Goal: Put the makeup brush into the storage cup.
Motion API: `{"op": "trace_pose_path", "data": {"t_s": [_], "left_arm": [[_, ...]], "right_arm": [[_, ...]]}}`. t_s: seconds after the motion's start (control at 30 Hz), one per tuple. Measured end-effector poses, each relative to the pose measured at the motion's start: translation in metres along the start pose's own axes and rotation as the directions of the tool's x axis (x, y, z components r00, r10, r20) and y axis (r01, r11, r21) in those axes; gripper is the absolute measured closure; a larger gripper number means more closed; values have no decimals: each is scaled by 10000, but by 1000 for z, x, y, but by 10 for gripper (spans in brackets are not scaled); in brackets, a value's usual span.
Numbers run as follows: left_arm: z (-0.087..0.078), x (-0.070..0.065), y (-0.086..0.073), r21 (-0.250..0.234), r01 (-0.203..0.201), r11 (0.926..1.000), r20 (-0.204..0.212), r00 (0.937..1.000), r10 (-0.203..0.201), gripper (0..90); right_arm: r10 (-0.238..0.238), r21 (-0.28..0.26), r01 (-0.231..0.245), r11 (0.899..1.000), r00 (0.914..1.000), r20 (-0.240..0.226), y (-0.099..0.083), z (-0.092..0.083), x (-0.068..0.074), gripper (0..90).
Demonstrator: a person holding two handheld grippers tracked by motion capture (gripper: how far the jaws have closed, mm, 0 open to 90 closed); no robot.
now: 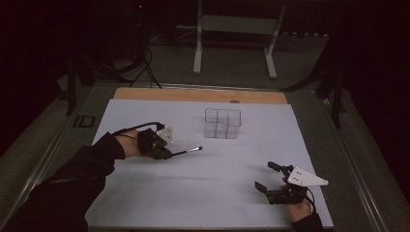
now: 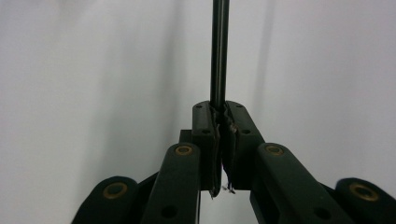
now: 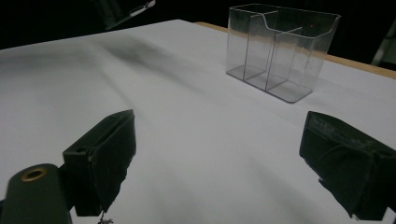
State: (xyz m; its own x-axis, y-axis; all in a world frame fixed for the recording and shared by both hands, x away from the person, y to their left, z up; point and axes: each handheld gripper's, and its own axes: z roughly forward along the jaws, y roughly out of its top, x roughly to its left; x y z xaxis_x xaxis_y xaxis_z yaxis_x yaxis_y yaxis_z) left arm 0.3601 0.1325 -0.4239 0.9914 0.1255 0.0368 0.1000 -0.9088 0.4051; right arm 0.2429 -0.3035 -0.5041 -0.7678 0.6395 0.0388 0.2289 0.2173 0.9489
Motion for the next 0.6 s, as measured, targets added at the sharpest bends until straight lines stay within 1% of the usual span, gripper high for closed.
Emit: {"op": "trace_pose_path", "data": {"t_s": [0.07, 0.1, 0.13, 0.17, 0.23, 0.27, 0.3, 0.33, 0.37, 0.4, 0.43, 0.47, 0.5, 0.53, 0.6], "left_arm": [[0, -5, 2, -99, 113, 9999, 108, 9999, -112, 854], [0, -8, 4, -124, 261, 9996, -8, 9997, -261, 854], [0, -11, 5, -167, 419, 9990, 20, 9991, -419, 854], [0, -13, 6, -240, 497, 9985, -146, 9986, -501, 855], [-1, -16, 9, -196, 812, 9965, -318, 9961, -818, 854], [-2, -18, 10, -300, 925, 9953, -392, 9948, -936, 854], [-3, -20, 11, -330, 1101, 9934, -346, 9932, -1113, 855], [-3, -22, 12, -385, 1071, 9935, -414, 9932, -1087, 854], [-4, -24, 12, -588, 1147, 9917, -446, 9921, -1174, 854], [-5, -26, 12, -721, 1228, 9898, -334, 9915, -1254, 854], [-6, -28, 13, -909, 1293, 9874, -371, 9904, -1331, 854], [-7, -30, 13, -1000, 1341, 9859, -314, 9900, -1378, 854], [-7, -33, 12, -1130, 1304, 9850, -387, 9900, -1355, 854], [-7, -35, 12, -1284, 1416, 9816, -436, 9880, -1482, 854], [-7, -35, 12, -1284, 1416, 9816, -436, 9880, -1482, 855]], "right_arm": [[20, -37, -20, 10000, 10000, 3, 0, 0, 0, 109], [5, -43, -5, 10000, 10000, 21, 0, -1, 0, 109], [25, -43, -25, 10000, 10000, 7, 0, 0, 0, 109], [26, -41, -26, 10000, 10000, 2, 0, 0, 0, 109], [29, -6, -29, 10000, 10000, 1, 0, 0, 0, 109], [28, -15, -28, 10000, 10000, -8, 0, 0, 0, 109], [26, -15, -26, 10000, 10000, 2, 0, 0, 0, 109], [21, 2, -21, 10000, 10000, 9, 0, 0, 0, 109], [24, -9, -24, 10000, 10000, 2, 0, 0, 0, 109], [20, -16, -20, 10000, 10000, 0, 0, 0, 0, 109], [9, -23, -9, 10000, 10000, 5, 0, 0, 0, 109], [14, -38, -14, 10000, 10000, 7, 0, 0, 0, 109], [17, -41, -16, 10000, 10000, 5, 0, 0, 0, 109], [20, -31, -20, 10000, 10000, 9, 0, 0, -1, 109], [29, -24, -29, 10000, 10000, -2, 0, 0, -1, 109]]}}
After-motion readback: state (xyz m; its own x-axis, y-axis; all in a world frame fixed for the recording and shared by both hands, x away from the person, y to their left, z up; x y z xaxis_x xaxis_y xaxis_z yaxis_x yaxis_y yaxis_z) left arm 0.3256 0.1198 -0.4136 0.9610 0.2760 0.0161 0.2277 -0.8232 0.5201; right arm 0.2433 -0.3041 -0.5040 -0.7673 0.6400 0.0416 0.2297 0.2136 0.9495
